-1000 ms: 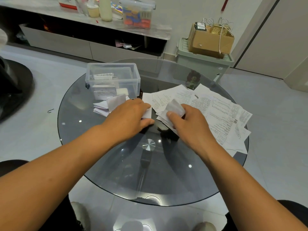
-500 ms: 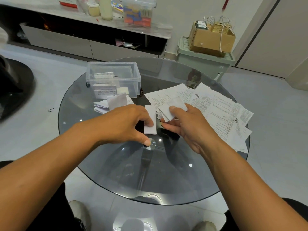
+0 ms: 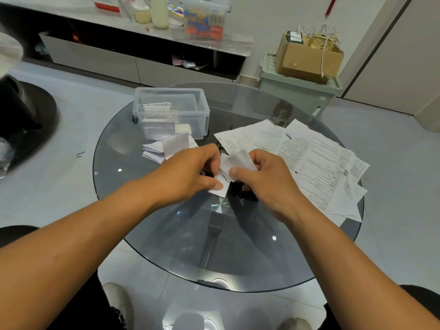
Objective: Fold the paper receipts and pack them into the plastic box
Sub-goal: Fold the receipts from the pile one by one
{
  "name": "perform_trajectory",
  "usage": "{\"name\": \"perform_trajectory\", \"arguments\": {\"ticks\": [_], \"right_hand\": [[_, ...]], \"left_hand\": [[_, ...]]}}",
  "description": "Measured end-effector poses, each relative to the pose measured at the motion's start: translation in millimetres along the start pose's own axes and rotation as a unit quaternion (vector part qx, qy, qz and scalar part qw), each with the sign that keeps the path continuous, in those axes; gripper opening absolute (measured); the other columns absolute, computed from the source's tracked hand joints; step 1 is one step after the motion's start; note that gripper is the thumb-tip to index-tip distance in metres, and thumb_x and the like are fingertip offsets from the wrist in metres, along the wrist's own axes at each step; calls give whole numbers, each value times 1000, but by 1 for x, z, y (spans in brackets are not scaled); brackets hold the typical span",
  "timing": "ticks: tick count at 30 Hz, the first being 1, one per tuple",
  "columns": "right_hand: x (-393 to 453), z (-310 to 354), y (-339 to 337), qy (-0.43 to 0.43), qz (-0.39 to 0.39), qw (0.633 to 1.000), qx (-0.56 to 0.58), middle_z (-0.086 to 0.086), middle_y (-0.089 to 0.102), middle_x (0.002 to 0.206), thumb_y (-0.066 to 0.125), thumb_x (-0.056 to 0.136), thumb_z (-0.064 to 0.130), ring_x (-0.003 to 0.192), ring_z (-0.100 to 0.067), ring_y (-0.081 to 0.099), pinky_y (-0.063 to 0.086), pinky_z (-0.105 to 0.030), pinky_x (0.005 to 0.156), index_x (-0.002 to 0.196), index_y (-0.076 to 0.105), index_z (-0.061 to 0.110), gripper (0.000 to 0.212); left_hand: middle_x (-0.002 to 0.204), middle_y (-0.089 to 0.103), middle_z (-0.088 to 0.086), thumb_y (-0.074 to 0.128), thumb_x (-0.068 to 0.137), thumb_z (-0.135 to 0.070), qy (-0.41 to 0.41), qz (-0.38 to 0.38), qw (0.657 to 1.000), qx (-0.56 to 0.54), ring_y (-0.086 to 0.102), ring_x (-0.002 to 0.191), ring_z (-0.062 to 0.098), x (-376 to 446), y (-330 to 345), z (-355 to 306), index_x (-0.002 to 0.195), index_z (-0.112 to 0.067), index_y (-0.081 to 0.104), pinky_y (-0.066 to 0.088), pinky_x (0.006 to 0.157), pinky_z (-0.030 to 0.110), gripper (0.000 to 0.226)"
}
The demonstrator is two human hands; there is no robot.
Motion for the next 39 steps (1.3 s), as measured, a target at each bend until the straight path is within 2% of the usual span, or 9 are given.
{"name": "perform_trajectory", "arguments": {"ticks": [4, 8, 13, 17, 21, 27, 34, 37, 39], "right_hand": [[-2, 11, -10, -60, -49, 996, 45, -15, 67, 79, 80, 85, 18, 70, -34, 63, 56, -48, 68, 81, 63, 14, 18], [-3, 24, -17, -126, -50, 988, 74, 8, 59, 63, 80, 87, 16, 63, -12, 56, 51, -41, 64, 75, 59, 18, 25], [-12, 30, -10, -232, 35, 967, -98, 15, 74, 106, 71, 91, 12, 101, -10, 63, 50, -31, 81, 89, 64, 28, 18], [-16, 25, 1, -287, 84, 930, -214, 6, 69, 120, 69, 93, 22, 113, -14, 57, 52, -41, 88, 107, 63, 38, 22], [-17, 23, 2, -258, 108, 937, -208, 6, 68, 115, 68, 97, 26, 108, -10, 59, 51, -36, 89, 110, 67, 27, 13], [-8, 20, -7, -123, 52, 990, -54, 8, 58, 82, 61, 103, 35, 72, -8, 50, 41, -31, 67, 94, 62, 17, 20], [-5, 5, 2, -9, 35, 986, 163, 6, 65, 71, 82, 86, 14, 54, -5, 52, 41, -20, 50, 107, 70, 16, 24], [-6, 8, 1, -31, 18, 992, 122, 8, 68, 71, 82, 87, 17, 57, -2, 55, 44, -18, 55, 96, 75, 16, 12], [-5, 11, -4, -70, -12, 996, 53, 7, 70, 81, 80, 88, 22, 66, -4, 57, 45, -21, 65, 87, 73, 20, 7]], "left_hand": [[94, 66, -7, 86, 80, -21, -58, -53, 995, -66, 66, 80, 10, 0, -5, 4, 101, -26, 56, 54, 73, 26, 37], [82, 76, 11, 76, 90, -16, -127, -9, 965, -229, 71, 70, 14, -3, -1, 5, 98, -10, 72, 61, 70, 25, 11], [91, 76, 14, 63, 98, -8, -197, 13, 894, -402, 74, 72, 15, -5, 3, 0, 103, -2, 73, 62, 69, 22, 12], [101, 77, 19, 51, 105, -24, -230, 55, 854, -464, 76, 85, 24, -5, 2, 1, 109, -1, 72, 64, 77, 32, 32], [94, 78, 14, 64, 98, -19, -220, 34, 878, -423, 76, 81, 19, -6, 2, 5, 110, -3, 71, 63, 73, 28, 22], [87, 76, 1, 71, 94, -21, -148, -66, 925, -344, 60, 69, 5, -2, -6, 10, 103, -14, 78, 53, 63, 16, 13], [86, 72, 10, 67, 96, -15, -100, -4, 930, -355, 62, 70, 9, -4, -1, -2, 107, -11, 76, 54, 64, 17, 16], [79, 72, 4, 65, 98, -19, -83, -6, 948, -307, 62, 68, 11, -6, -11, -4, 102, -17, 78, 55, 62, 19, 14], [81, 71, -5, 64, 99, -26, -45, -120, 977, -169, 61, 66, 6, -5, -33, 2, 100, -24, 76, 53, 65, 24, 13]]}}
Point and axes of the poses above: each hand's wrist, its own x-axis towards the middle knuckle, its own y-axis out of the palm, z = x × y, the point moved 6 cm from there along x, towards the middle knuckle
